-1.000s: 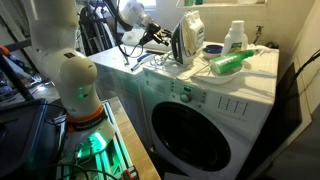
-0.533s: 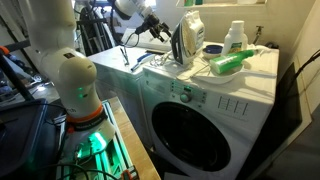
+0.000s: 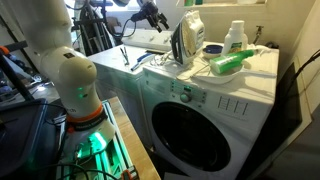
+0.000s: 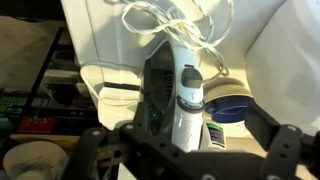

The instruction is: Place the iron upright

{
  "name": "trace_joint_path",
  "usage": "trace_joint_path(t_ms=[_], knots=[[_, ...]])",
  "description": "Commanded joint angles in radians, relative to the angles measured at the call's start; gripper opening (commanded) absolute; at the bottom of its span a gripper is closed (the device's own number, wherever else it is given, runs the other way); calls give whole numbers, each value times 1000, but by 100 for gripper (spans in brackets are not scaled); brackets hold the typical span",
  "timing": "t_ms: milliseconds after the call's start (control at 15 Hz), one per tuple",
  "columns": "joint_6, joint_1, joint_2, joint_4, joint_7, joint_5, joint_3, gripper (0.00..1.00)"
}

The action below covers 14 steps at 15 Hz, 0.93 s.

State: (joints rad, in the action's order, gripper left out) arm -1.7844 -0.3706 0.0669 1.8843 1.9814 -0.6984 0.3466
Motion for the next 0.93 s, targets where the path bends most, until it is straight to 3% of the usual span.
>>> trace_joint_path(t_ms=[0,467,533,867], knots=[[-12,13,-89,29,-60,94,-10,100],[58,31,-190,37,-97,146,-5,100],[49,29,-139,-3,-75,110,6,100],[58,36,-161,4,-82,116,8,100]])
